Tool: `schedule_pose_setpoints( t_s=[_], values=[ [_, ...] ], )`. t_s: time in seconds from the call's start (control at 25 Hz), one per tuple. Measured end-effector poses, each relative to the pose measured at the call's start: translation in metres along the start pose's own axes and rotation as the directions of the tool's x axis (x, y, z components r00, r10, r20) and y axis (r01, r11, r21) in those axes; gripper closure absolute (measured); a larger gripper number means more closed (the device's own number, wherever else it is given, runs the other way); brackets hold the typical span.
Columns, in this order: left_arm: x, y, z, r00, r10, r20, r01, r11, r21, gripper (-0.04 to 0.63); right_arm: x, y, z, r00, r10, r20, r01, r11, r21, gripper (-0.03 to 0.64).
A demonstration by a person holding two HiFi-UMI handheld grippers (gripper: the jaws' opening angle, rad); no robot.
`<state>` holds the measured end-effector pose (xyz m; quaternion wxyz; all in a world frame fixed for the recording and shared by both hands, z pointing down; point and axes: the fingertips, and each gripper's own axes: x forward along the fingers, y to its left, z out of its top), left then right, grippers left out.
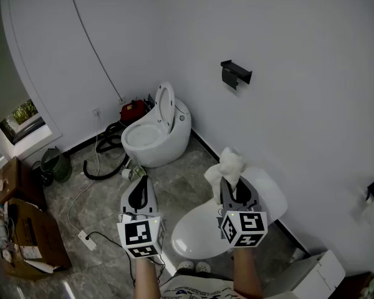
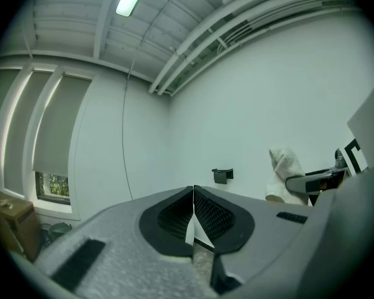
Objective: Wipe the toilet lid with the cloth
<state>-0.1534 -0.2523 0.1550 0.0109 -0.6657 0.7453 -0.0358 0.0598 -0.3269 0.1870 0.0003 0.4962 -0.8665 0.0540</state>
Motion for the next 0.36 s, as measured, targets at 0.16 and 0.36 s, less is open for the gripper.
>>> schedule_pose_setpoints(
  t_s=[0.16,0.36],
  values=[
    [-0.0003,0.0013,-0.0017,1.0,-0.001,-0.003,0.001,1.0,-0.001,0.586,0.0002,0.0025,0.0001,1.0,0.003,0.002,-0.003,1.0,0.0,0.512],
    [-0.0004,0.0037,-0.0008,1.0,0.002,0.002,-0.002,1.0,-0.006,0.586,0.0018,0.006,0.0008,1.0,0.011,0.0,-0.011,1.0,-0.009,0.512]
  ],
)
